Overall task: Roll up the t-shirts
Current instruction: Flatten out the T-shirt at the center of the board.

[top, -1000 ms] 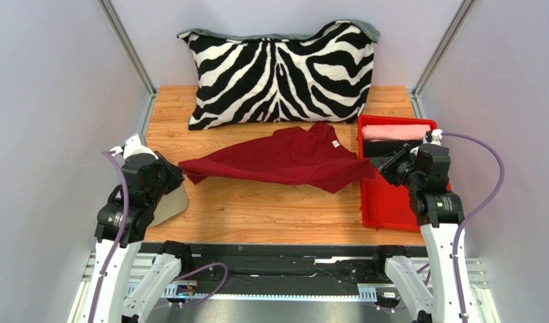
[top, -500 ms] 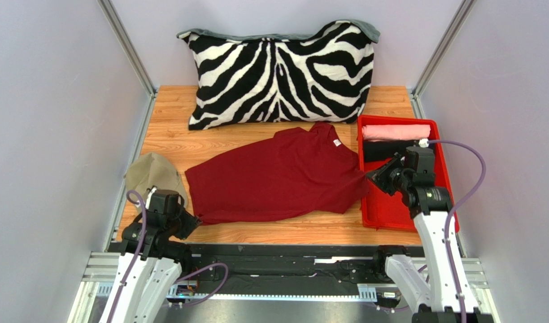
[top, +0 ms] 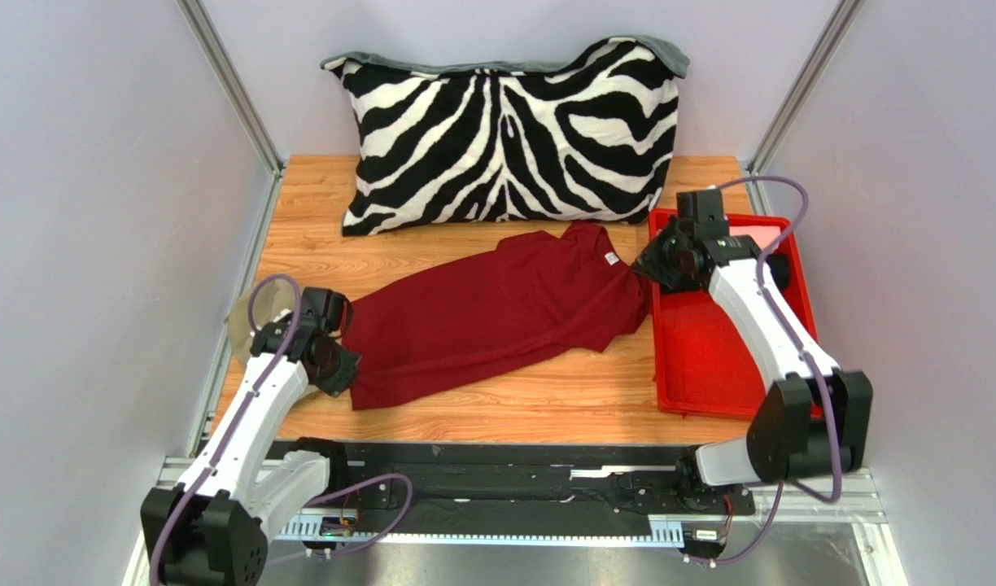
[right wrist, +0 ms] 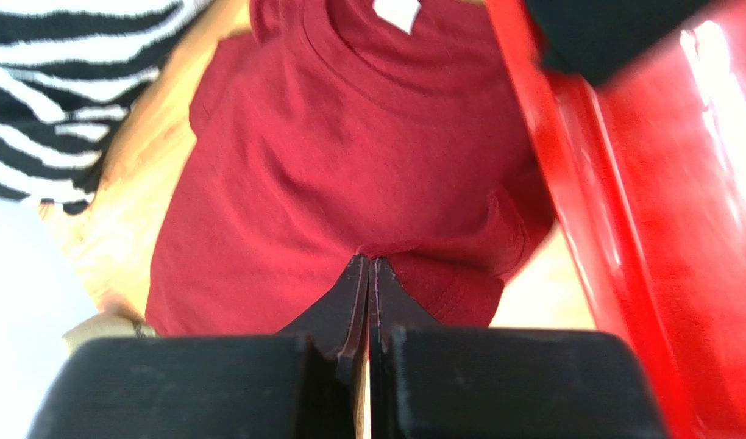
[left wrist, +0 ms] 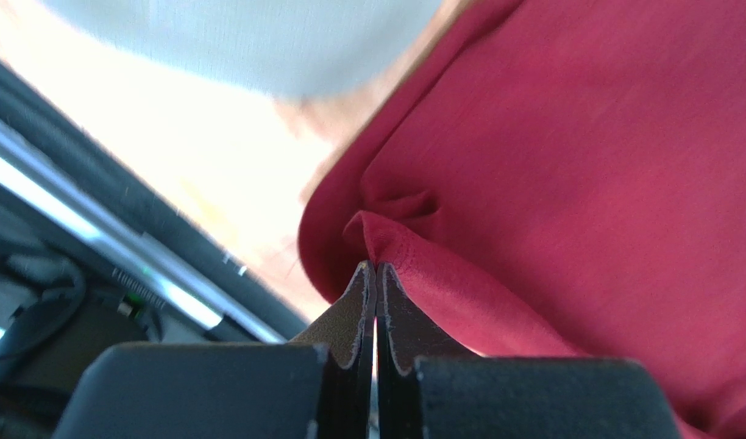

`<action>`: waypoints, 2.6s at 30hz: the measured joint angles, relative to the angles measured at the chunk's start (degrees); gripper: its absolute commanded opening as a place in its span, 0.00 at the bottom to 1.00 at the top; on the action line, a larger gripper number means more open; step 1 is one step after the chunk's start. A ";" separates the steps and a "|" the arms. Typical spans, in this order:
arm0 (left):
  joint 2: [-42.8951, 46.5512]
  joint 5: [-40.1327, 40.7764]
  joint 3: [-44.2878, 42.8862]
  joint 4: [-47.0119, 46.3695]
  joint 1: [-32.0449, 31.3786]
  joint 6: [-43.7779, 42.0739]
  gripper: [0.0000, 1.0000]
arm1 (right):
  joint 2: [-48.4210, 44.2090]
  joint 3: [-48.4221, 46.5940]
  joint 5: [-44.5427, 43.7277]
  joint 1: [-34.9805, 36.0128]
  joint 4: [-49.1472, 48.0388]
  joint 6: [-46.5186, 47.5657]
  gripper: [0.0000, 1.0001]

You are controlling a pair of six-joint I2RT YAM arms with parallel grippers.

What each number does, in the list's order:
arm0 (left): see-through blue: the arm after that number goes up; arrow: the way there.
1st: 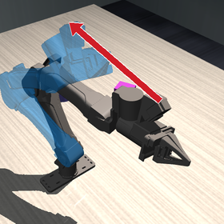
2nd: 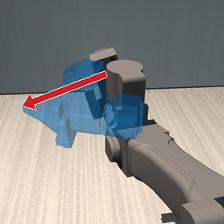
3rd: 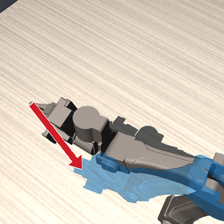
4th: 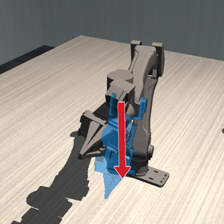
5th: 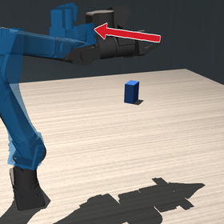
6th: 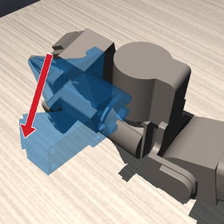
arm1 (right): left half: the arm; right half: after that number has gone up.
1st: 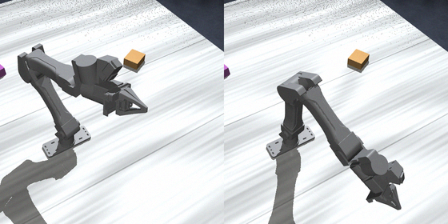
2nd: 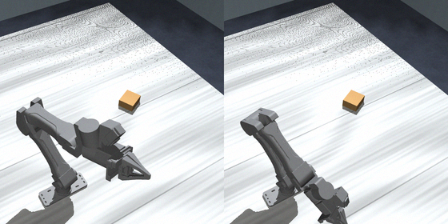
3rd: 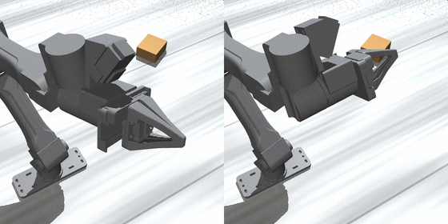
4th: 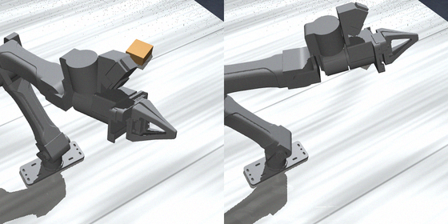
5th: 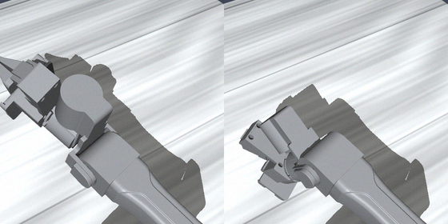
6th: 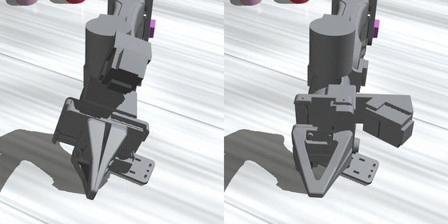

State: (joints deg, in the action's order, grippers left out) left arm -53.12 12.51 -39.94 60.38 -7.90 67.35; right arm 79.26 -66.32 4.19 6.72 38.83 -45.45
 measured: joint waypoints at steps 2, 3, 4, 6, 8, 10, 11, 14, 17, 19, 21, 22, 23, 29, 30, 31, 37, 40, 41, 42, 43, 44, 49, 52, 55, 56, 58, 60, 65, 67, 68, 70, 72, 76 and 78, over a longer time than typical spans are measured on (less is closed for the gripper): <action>-2.62 0.52 -1.31 -1.68 2.03 -0.94 0.00 | 4.31 -3.04 -0.55 0.42 -0.79 0.04 0.00; -4.55 0.70 -1.84 -2.47 2.89 -1.57 0.00 | 6.47 -4.50 -0.81 0.50 -1.20 0.07 0.00; -6.14 0.94 -2.23 -2.99 3.34 -2.03 0.00 | 8.81 -6.08 -1.11 0.52 -1.62 0.15 0.00; -9.68 1.36 -3.15 -4.02 3.85 -2.86 0.00 | 11.21 -7.61 -1.33 0.68 -1.75 0.28 0.00; -12.39 1.64 -4.11 -4.87 3.96 -3.65 0.00 | 13.77 -9.62 -1.55 0.87 -1.79 0.50 0.00; -14.08 1.84 -5.03 -5.38 3.98 -4.33 0.00 | 16.17 -11.87 -2.01 1.38 -1.73 0.87 0.00; -14.58 1.99 -5.33 -5.73 3.98 -4.63 0.00 | 16.90 -12.63 -2.21 1.60 -1.77 1.03 0.00; -15.30 2.23 -5.51 -6.64 4.09 -4.94 0.00 | 18.58 -15.34 -3.80 2.99 -1.46 2.01 0.00; -16.11 2.27 -5.51 -7.28 4.20 -4.96 0.00 | 20.44 -19.34 -5.57 4.68 -1.07 3.21 0.00; -16.72 2.25 -5.51 -7.61 4.20 -5.09 0.00 | 21.42 -21.14 -6.21 5.31 -1.14 3.74 0.00; -17.18 2.27 -5.51 -7.74 4.20 -5.20 0.00 | 22.27 -22.29 -6.64 5.97 -1.14 4.28 0.00; -17.33 2.29 -5.51 -7.85 4.24 -5.33 0.00 | 22.53 -22.49 -6.75 6.03 -1.14 4.48 0.00; -17.40 2.32 -5.51 -7.98 4.26 -5.57 0.00 | 22.95 -22.67 -6.91 6.01 -1.11 4.83 0.00; -17.44 2.14 -5.51 -8.98 4.92 -7.19 0.00 | 25.88 -23.34 -7.72 5.95 -0.72 6.29 0.00; -17.44 2.14 -5.51 -9.07 5.09 -7.41 0.00 | 26.34 -23.34 -7.85 5.95 -0.57 6.54 0.00; -17.44 2.14 -5.51 -9.09 5.27 -7.54 0.00 | 26.58 -23.34 -8.07 5.95 -0.44 6.75 0.00; -17.42 1.49 -5.51 -9.46 6.43 -9.92 0.57 | 26.84 -23.41 -9.57 5.84 -0.09 7.98 0.14; -16.76 0.85 -5.51 -9.70 6.51 -10.88 0.68 | 26.84 -23.41 -9.38 5.84 -0.33 8.44 0.29; -15.89 0.68 -5.51 -9.70 6.51 -11.08 0.69 | 26.84 -23.41 -9.14 5.84 -0.50 8.72 0.33; -14.62 0.50 -5.51 -9.64 6.51 -11.26 0.69 | 26.84 -23.43 -8.94 5.84 -0.63 9.05 0.37; -13.00 0.24 -5.53 -9.49 6.51 -11.39 0.69 | 26.84 -23.43 -8.63 5.84 -0.70 9.35 0.45; -11.30 -0.09 -5.53 -9.27 6.51 -11.45 0.69 | 26.84 -23.58 -8.61 5.86 -0.61 9.60 0.48; -1.25 -3.28 -4.24 -7.41 5.97 -9.46 0.66 | 26.73 -25.20 -8.87 6.60 -0.50 10.91 0.51; 3.85 -4.17 -0.20 -5.86 3.02 -5.77 0.62 | 25.79 -25.09 -9.38 7.76 -0.07 11.19 0.50; 5.46 -4.39 3.28 -3.54 -2.93 -0.55 0.59 | 21.86 -21.49 -9.86 10.14 -0.96 11.21 0.48; 5.25 -4.46 4.02 -2.84 -5.16 1.27 0.58 | 19.76 -19.37 -9.90 11.04 -1.03 11.08 0.48; 4.59 -4.48 5.05 -2.23 -8.28 4.39 0.57 | 15.76 -15.04 -9.79 12.44 -1.31 10.67 0.48; 3.61 -4.33 5.53 -1.68 -9.94 6.91 0.57 | 11.98 -10.62 -9.62 13.84 -1.66 10.10 0.48; 1.22 -3.72 5.97 -2.64 -11.06 10.43 0.57 | 7.74 -2.62 -9.57 14.01 -2.73 9.03 0.48; 0.13 -3.50 6.64 -4.00 -11.15 11.37 0.57 | 7.74 -0.94 -9.55 13.86 -2.80 8.81 0.48; -0.72 -3.41 6.93 -4.81 -11.15 11.85 0.56 | 7.74 -0.24 -9.53 13.84 -2.80 8.76 0.47; -2.47 -3.26 7.06 -6.03 -11.17 12.35 0.55 | 7.74 0.48 -9.49 13.84 -2.91 8.68 0.48; -4.83 -2.89 7.04 -7.67 -11.17 12.76 0.55 | 7.74 0.94 -9.46 13.84 -3.08 8.66 0.48; -9.46 -1.57 6.97 -9.90 -11.17 13.38 0.50 | 7.65 1.36 -9.33 13.84 -3.85 8.66 0.48; -11.21 -0.85 6.80 -10.82 -11.17 13.46 0.41 | 7.63 1.51 -9.18 13.84 -4.04 8.66 0.48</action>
State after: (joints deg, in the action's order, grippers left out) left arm -64.34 11.66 -33.15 49.56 -19.07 80.82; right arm 86.89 -64.82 -4.99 20.56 34.79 -36.80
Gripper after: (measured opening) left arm 0.513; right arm 0.477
